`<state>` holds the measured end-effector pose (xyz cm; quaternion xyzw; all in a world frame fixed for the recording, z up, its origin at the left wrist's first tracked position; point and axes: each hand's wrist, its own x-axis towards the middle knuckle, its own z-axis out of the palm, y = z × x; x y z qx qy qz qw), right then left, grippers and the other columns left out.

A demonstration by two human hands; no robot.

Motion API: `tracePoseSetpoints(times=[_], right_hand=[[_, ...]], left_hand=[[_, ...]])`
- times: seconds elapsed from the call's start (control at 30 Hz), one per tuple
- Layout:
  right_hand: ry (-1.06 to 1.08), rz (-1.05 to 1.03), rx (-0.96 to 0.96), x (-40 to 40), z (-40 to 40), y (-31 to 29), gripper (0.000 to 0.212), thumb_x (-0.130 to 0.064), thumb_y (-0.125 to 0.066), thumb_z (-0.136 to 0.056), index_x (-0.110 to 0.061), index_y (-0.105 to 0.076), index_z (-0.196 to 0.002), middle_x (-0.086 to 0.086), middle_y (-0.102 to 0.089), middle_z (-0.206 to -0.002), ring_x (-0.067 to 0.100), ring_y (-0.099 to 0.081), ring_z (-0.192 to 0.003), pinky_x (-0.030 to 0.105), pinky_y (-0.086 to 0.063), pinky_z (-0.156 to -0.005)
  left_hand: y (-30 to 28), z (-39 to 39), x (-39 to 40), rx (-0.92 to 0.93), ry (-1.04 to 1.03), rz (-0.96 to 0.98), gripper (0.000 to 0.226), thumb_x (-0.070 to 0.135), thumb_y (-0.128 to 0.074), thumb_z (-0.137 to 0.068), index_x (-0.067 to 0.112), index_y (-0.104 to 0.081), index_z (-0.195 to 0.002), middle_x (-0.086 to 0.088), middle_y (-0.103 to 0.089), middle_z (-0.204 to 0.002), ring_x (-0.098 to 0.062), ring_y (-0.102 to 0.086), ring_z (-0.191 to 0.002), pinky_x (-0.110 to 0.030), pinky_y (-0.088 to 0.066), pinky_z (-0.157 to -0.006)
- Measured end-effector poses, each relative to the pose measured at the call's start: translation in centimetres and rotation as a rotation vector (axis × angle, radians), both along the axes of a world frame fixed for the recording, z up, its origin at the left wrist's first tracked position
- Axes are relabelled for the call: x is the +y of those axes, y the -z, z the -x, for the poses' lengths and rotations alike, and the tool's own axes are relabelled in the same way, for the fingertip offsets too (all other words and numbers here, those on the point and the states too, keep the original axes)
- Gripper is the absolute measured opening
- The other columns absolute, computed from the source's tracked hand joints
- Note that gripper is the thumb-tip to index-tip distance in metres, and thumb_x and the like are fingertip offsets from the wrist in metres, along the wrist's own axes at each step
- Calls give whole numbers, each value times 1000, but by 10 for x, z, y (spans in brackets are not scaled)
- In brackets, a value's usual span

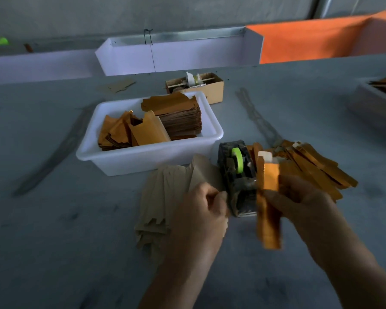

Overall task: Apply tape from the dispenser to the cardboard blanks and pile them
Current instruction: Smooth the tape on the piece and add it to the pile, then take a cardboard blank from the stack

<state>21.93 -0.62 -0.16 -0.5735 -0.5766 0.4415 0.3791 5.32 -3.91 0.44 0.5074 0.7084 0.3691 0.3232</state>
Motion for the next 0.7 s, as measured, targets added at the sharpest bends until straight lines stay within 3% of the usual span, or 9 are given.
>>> tracePoseSetpoints(times=[0.1, 0.17, 0.23, 0.37, 0.47, 0.53, 0.7], right_hand=[[121, -136, -241, 24, -19, -1, 8, -15, -60, -88, -17, -61, -80, 8, -64, -70, 27, -65, -63, 38, -53, -58], [175, -177, -441, 42, -28, 1, 10, -13, -57, -89, -7, -60, -82, 14, -60, -68, 35, -61, -62, 40, -51, -57], [218, -162, -591, 53, -31, 2, 11, -17, -56, -91, -7, -60, -94, 8, -57, -73, 30, -58, -65, 36, -51, -58], [305, -197, -615, 48, -27, 2, 29, -24, -56, -89, -16, -58, -117, 0, -46, -96, 26, -52, -88, 43, -51, -74], [316, -284, -560, 33, -22, 6, 25, -23, -58, -89, -17, -62, -112, 5, -54, -105, 16, -53, -82, 28, -45, -66], [321, -310, -535, 23, -18, 6, 26, -22, -58, -89, -17, -63, -114, 7, -59, -110, 19, -55, -89, 27, -40, -73], [321, -377, -375, -2, -4, -5, 20, -20, -59, -87, -24, -65, -106, -3, -61, -91, 13, -55, -81, 21, -38, -64]], left_hand=[[3, 13, 16, 568, -147, -21, 27, 42, -47, -96, 22, -54, -113, 3, -59, -106, -11, -54, -96, -25, -46, -78], [8, 19, 25, 738, -197, 66, 46, 51, -47, -93, 16, -49, -122, -5, -50, -120, -18, -45, -108, -29, -42, -89], [10, 21, 32, 768, -190, 125, 51, 55, -51, -89, 14, -50, -119, -7, -47, -121, -20, -42, -109, -31, -40, -91], [13, 28, 41, 644, -199, 129, 38, 46, -59, -88, 13, -56, -107, -6, -54, -111, -20, -49, -103, -31, -42, -85], [13, 38, 43, 538, -204, 64, 24, 38, -64, -87, 16, -58, -81, -2, -59, -89, -15, -56, -83, -29, -45, -71], [11, 44, 42, 445, -187, 66, 27, 38, -63, -88, 18, -56, -71, 1, -60, -75, -11, -55, -69, -27, -39, -60], [4, 52, 26, 51, -275, -8, 21, 37, -64, -87, 19, -62, -77, 3, -61, -70, -8, -56, -64, -23, -36, -52]])
